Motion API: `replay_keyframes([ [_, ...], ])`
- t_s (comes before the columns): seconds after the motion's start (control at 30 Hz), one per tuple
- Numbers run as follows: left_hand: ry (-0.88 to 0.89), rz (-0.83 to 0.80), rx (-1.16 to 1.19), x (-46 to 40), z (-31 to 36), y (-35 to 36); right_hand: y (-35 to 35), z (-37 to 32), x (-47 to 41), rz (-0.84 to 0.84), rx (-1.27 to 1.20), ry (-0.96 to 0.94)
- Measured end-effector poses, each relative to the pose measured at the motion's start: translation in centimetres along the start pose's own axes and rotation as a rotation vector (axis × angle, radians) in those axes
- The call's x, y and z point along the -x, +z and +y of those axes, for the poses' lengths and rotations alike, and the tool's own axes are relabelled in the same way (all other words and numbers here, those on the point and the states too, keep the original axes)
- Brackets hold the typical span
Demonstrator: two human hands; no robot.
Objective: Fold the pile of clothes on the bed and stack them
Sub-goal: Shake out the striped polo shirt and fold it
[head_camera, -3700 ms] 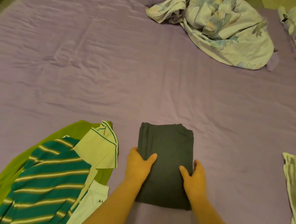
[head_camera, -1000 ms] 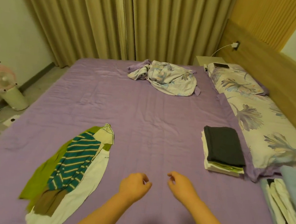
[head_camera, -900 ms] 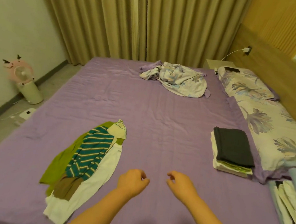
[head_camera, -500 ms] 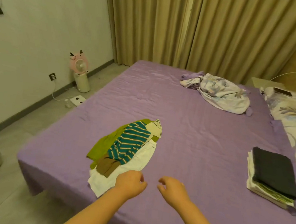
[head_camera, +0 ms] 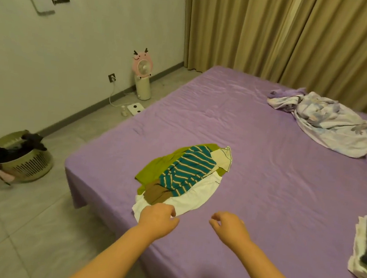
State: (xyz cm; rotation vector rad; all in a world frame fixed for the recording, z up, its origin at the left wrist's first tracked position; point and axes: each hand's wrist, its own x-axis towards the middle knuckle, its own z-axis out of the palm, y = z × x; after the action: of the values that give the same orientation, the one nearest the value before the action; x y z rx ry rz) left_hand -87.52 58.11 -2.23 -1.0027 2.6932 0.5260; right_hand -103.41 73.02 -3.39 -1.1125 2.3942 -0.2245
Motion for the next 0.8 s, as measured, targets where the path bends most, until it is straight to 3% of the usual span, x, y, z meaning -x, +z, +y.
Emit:
replay_keyframes([
  [0.27,0.09,-0.074,-0.039,-8.3,-2.1,-1.3,-0.2,-1.7,-7.0,-0.017,-0.015,0.098],
  [0.63,0.253,-0.289,-0.045,-26.9,-8.1,-3.9,0.0,-5.1,-21.2,-0.066,-0.261,0.469],
  [0.8,0.237,-0.362,0.061,-35.2,-8.0,-2.4,1.6,-5.4,-26.1,-0.076,-0.409,0.621],
])
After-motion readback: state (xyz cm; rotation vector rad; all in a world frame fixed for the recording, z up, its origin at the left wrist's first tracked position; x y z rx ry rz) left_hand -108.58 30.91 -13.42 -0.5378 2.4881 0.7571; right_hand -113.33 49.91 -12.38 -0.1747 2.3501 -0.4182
